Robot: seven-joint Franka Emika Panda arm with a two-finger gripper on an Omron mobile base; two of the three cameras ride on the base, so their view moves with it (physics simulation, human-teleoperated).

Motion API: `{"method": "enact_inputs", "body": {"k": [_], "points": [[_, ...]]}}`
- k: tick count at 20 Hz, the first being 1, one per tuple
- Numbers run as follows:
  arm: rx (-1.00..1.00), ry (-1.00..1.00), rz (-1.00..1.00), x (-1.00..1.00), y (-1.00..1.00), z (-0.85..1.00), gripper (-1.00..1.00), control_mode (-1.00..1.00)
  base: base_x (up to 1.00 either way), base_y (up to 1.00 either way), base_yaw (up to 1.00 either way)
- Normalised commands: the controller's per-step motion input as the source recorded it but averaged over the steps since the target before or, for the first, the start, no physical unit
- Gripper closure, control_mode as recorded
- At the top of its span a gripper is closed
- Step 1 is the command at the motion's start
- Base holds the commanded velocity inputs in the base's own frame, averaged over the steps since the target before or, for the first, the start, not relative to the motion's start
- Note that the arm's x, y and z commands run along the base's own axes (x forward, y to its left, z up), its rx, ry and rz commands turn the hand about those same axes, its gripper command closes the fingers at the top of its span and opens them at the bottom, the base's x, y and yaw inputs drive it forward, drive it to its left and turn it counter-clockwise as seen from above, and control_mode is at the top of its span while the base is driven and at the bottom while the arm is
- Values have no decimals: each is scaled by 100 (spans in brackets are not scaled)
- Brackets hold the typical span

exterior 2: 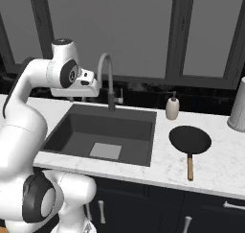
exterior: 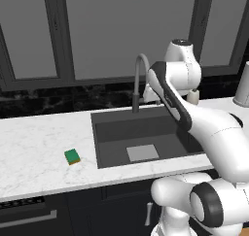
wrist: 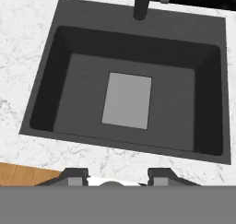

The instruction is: Pick the pan and sponge and place them into the sink. Then turn on the water.

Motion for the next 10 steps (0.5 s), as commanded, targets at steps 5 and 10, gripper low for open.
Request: {"method": "enact_inputs", "body": {"k": [5, 10], "points": [[0, 1, 0, -8, -44, -11, -100, -100, 0, 0, 0], [0, 19, -2, 14, -100, -21, -100, -100, 0, 0, 0]]}}
